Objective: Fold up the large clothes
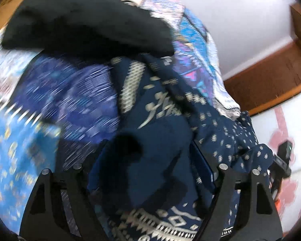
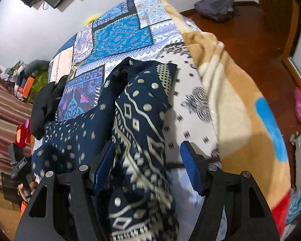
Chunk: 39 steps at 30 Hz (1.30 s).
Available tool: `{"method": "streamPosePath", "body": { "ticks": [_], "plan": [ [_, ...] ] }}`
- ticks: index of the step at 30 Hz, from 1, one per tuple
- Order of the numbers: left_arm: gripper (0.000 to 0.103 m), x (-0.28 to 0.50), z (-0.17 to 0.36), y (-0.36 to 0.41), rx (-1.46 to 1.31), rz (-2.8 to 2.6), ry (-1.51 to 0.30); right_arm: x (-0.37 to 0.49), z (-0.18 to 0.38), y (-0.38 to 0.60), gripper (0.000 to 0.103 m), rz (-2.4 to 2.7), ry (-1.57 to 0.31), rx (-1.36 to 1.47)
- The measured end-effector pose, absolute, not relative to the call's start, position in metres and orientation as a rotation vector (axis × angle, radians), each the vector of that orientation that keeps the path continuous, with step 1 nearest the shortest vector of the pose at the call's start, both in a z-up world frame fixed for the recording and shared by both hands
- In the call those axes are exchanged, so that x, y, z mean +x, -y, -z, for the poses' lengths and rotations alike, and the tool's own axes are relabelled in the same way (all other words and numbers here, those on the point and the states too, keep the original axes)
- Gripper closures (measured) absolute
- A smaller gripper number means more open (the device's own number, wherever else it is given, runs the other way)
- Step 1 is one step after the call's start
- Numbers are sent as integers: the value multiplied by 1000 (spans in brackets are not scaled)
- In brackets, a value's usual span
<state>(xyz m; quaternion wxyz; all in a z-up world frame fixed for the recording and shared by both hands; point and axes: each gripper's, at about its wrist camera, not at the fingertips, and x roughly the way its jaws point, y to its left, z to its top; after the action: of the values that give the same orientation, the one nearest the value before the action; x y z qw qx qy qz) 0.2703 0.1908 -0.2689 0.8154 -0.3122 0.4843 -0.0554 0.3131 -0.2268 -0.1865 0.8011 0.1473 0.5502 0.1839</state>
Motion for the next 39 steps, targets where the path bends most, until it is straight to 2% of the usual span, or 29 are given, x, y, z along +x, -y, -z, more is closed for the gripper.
{"method": "streamPosePath", "body": {
  "ticks": [2, 3, 4, 5, 6, 7, 8, 11, 15, 21, 30, 34, 39],
  "plan": [
    [30, 283, 268, -182, -610, 124, -1024, 320, 188, 223, 40, -400, -1162, 302],
    [31, 290, 269, -177, -578, 108, -1027, 323, 189, 222, 43, -400, -1158, 301],
    [37, 295, 270, -175, -561, 88, -1030, 325, 189, 220, 54, -391, -1155, 300],
    [45, 299, 270, -174, -542, 69, -1033, 327, 188, 218, 60, -382, -1155, 292],
    [49, 302, 269, -171, -514, 38, -1035, 327, 187, 216, 72, -382, -1153, 281],
    [59, 304, 268, -171, -505, 24, -1034, 326, 184, 213, 80, -386, -1149, 271],
    [69, 305, 267, -172, -504, 19, -1030, 325, 181, 212, 85, -391, -1142, 263],
    [85, 299, 255, -172, -500, 9, -1014, 319, 168, 204, 91, -407, -1103, 217],
    [87, 277, 225, -168, -492, 31, -971, 307, 141, 194, 92, -443, -1036, 191],
    [90, 258, 140, -151, -379, 31, -820, 294, 92, 176, 93, -507, -924, 150],
    [90, 274, 40, -185, -338, -8, -640, 315, 35, 155, 94, -549, -758, 189],
    [90, 301, 30, -201, -307, -40, -646, 338, 36, 142, 94, -536, -737, 182],
    [90, 356, 66, -218, -295, -63, -736, 379, 75, 120, 94, -497, -807, 152]
  ]
}}
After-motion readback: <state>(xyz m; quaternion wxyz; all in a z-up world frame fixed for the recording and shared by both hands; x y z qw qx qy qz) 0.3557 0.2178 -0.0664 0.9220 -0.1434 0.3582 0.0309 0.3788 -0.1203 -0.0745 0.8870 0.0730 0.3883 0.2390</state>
